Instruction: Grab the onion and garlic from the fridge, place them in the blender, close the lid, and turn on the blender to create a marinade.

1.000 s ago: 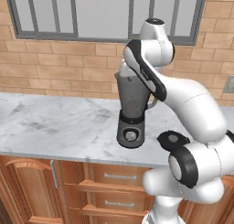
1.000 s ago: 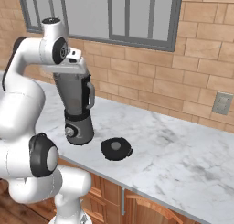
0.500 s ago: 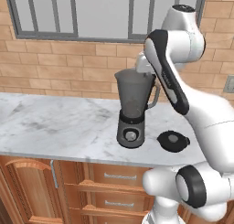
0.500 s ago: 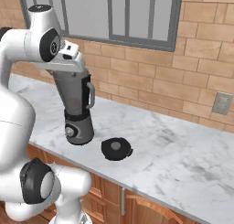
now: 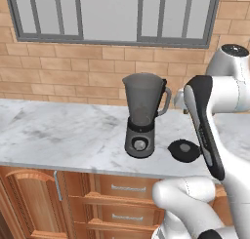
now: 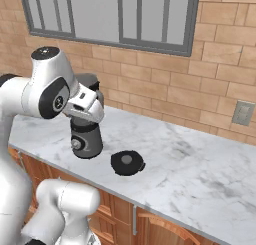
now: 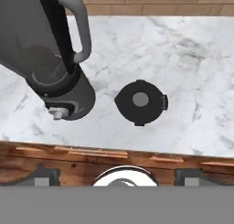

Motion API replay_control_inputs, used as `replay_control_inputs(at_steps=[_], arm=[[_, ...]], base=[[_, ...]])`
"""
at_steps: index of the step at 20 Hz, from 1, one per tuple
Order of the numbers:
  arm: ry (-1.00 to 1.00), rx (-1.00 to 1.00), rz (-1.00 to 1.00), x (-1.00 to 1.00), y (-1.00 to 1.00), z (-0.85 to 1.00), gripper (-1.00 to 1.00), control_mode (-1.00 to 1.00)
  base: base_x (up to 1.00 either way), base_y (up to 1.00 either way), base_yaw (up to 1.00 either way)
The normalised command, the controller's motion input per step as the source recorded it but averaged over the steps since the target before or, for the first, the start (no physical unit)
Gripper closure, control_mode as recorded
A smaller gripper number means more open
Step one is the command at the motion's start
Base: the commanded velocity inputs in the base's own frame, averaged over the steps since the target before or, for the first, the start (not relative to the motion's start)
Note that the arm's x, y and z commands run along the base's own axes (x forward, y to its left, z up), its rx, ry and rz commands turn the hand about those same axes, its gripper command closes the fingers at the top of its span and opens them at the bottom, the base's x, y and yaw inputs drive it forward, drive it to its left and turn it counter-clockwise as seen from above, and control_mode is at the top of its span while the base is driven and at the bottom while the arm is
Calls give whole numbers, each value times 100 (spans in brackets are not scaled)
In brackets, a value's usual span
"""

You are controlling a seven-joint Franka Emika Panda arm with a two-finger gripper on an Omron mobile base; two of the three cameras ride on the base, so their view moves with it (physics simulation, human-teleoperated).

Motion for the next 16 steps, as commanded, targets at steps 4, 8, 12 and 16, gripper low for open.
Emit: replay_control_inputs(at_steps=[4,8,12,16], arm=[[12,0,-24,-36,-75,-69,-100,-100],[13,0,-18,-2,-57,-64,-100,-100],[12,0,-6,23,-29,-56,-100,-100],[6,0,0,51,-4,-53,-100,-100]], base=[[0,0,0],[0,0,0],[0,0,0],[0,0,0]])
